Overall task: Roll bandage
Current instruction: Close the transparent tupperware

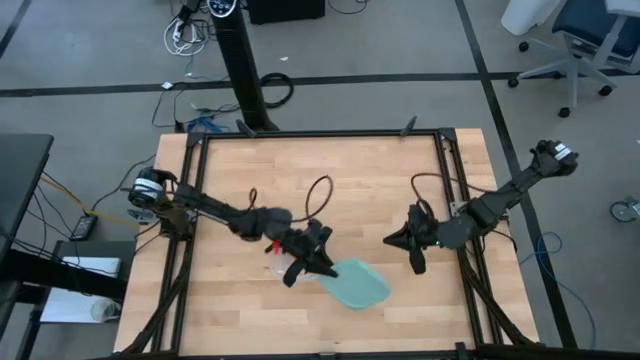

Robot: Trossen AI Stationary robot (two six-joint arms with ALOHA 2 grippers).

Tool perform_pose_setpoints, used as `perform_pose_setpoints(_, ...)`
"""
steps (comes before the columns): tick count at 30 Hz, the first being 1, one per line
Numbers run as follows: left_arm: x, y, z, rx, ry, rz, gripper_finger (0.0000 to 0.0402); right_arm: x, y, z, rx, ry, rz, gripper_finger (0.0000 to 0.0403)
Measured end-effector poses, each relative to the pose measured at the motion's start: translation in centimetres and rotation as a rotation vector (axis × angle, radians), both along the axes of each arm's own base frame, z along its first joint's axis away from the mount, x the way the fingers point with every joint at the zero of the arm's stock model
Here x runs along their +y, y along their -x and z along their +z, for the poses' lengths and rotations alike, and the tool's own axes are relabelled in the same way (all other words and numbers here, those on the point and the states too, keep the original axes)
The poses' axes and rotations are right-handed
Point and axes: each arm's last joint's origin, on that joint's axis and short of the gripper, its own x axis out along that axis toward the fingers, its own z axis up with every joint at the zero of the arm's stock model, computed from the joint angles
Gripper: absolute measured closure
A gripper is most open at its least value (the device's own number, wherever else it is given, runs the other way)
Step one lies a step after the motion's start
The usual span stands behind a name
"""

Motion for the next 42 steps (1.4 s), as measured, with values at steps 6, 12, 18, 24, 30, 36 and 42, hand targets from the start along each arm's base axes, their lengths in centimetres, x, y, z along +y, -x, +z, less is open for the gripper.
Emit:
perform_pose_setpoints(6,-3.2,1.8,-0.8,-0.082,0.043,0.127,0.0384,2.4,-1.4,-1.6,0.008,0.029,0.013,0.0387)
perform_pose_setpoints(12,-3.5,3.4,-3.2,0.019,0.095,0.429,0.0384,3.6,-2.4,-3.3,0.040,0.103,-0.001,0.0385)
perform_pose_setpoints(18,-2.3,6.4,-6.3,0.054,0.199,0.653,0.0384,4.0,-2.9,-4.5,0.064,0.197,-0.024,0.0388)
perform_pose_setpoints(24,-0.6,10.3,-8.0,-0.020,0.378,0.775,0.0384,4.5,-3.6,-4.4,0.022,0.254,0.043,0.0387)
perform_pose_setpoints(30,-0.7,12.5,-8.6,-0.041,0.420,0.775,0.0384,4.6,-4.5,-4.7,0.012,0.286,0.125,0.0387)
perform_pose_setpoints(36,-0.9,13.3,-8.5,-0.046,0.422,0.757,0.0384,4.4,-5.1,-5.5,0.045,0.274,0.155,0.0387)
perform_pose_setpoints(42,-0.9,14.6,-7.8,-0.066,0.392,0.735,0.0384,4.4,-5.4,-5.6,0.041,0.260,0.164,0.0379)
